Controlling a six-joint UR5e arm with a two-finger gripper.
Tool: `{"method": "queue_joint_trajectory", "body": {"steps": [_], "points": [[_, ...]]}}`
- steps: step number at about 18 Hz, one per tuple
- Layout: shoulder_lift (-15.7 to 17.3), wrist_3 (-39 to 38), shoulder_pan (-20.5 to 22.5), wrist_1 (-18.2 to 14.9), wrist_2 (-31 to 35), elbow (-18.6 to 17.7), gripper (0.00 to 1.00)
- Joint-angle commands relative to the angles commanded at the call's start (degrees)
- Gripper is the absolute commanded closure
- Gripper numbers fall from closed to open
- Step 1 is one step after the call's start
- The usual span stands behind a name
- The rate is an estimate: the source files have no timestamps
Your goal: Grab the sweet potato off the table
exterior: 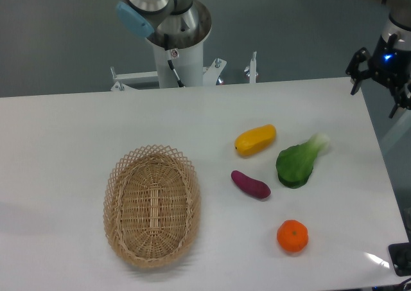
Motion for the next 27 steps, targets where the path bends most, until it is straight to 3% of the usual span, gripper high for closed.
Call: {"method": "queue_joint_trajectory", "body": {"steps": [10, 17, 19, 21, 25, 27], "points": [[0.35, -4.12, -0.52, 0.18, -1.49, -1.58, 0.0], [4.3, -11.33, -1.4, 2.72, -2.55, -8.52, 0.0], [4.83, -16.85, -2.89, 4.04, -2.55, -10.36, 0.0], [4.83, -25.18, -5.52, 7.1, -2.55, -13.17, 0.0], [3.87, -42.51, -10.89, 19.22, -2.46, -18.44, 0.0], [2.73, -47.52, -12.73, 21.35, -2.37, -19.86, 0.0]]}}
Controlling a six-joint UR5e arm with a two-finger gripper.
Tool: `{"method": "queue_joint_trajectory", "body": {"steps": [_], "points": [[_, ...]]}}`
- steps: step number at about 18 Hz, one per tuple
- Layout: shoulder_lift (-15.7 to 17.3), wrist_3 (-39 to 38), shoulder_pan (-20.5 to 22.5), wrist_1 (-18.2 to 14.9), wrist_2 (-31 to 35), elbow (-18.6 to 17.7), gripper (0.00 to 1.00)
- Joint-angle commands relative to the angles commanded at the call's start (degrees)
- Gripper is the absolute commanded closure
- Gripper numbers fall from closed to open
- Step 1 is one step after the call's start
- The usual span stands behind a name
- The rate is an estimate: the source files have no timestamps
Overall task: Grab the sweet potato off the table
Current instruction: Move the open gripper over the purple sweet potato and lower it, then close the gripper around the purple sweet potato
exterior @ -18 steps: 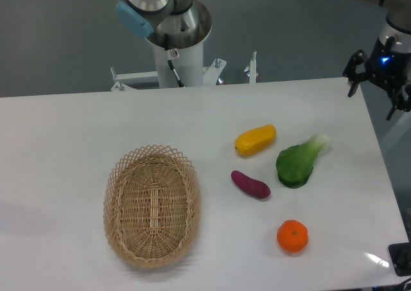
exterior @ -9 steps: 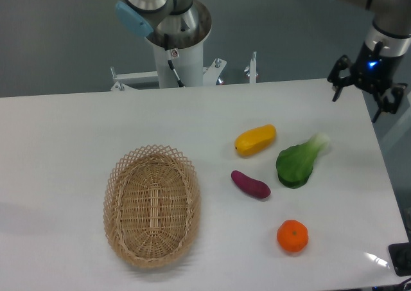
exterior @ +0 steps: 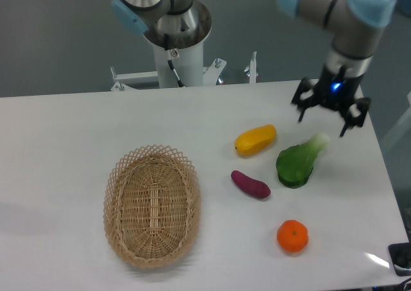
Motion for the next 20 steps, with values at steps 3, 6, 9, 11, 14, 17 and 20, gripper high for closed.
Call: {"method": "queue_joint_trajectory", "body": {"steps": [3, 6, 9, 11, 14, 17, 20], "points": [[-1.94, -7.56, -2.9, 0.7, 0.44, -1.67, 0.0], [-3.6, -19.14, -4.49, 6.04, 0.44, -2.55, 0.0], [-6.77, -29.19, -6.42, 13.96, 1.92, -3.95, 0.0], [-7.48, -32.44, -7.04, 16.61, 5.26, -5.18, 0.0], [-7.74, -34.74, -7.13, 16.88, 6.5, -5.98, 0.0], [-8.62, -34.48, -8.53, 16.79, 8.34, -5.98, 0.0], [-9.94, -35.79, -9.68, 16.79, 10.02, -5.98, 0.0]]}}
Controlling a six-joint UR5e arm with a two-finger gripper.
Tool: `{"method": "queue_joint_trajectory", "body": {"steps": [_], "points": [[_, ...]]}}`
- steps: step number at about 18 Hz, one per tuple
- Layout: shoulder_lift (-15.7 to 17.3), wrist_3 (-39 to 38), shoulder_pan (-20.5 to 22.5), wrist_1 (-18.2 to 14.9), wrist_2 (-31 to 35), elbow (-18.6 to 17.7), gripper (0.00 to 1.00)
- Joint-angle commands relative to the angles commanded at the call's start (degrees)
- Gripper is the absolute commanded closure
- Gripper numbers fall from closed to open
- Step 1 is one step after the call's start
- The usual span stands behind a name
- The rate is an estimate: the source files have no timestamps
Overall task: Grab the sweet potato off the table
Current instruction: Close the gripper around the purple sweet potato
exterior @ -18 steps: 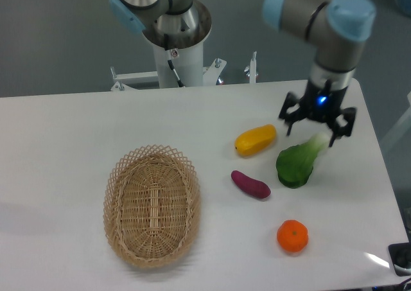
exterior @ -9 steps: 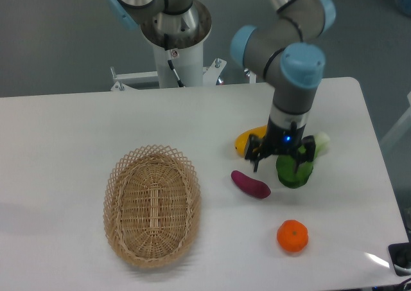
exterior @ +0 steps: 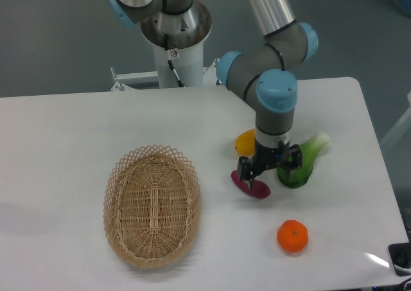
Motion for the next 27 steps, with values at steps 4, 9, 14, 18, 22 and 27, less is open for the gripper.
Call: {"method": "queue_joint_trajectory", "body": {"steps": [4, 9, 14, 18, 22, 27], "points": [[-1.41, -0.89, -1.05, 0.0, 1.75, 0.0, 0.0], [-2.02, -0.71, -1.76, 0.09, 2.99, 0.0, 0.0], [-2.46, -1.33, -1.85, 0.18, 3.08, 0.09, 0.01], [-2.9, -1.33, -2.37, 0.18, 3.87, 0.09, 0.11], [-3.34, -1.33, -2.64, 0.09, 4.31, 0.17, 0.11], [-3.52, -1.06, -2.72, 0.09, 5.36, 0.35, 0.11]]}}
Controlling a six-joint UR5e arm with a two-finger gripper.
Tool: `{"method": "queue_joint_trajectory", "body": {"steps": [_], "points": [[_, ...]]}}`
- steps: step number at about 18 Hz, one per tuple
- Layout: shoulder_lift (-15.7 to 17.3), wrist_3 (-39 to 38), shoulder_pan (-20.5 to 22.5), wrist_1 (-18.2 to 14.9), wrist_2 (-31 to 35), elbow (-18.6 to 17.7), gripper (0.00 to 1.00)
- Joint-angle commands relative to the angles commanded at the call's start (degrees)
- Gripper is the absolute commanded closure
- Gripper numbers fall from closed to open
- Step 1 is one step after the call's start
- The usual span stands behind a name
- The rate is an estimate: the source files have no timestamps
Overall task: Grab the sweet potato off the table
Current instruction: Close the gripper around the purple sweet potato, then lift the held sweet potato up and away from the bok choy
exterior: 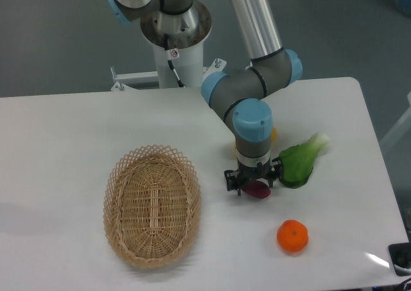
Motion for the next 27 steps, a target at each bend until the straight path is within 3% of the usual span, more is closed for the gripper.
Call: {"method": "queue_joint_trajectory", "body": {"steps": [6, 15, 23, 27], "points": [[-0.09, 0.0, 0.0, 0.0, 0.18, 0.09, 0.26], [0.44, 0.44, 0.0, 0.0, 0.09, 0.62, 0.61], [0.96, 1.05, 0.09, -0.09, 0.18, 1.84, 0.7], [4.12, 3.16, 0.09, -0.17, 0.09, 4.3, 0.7]]}}
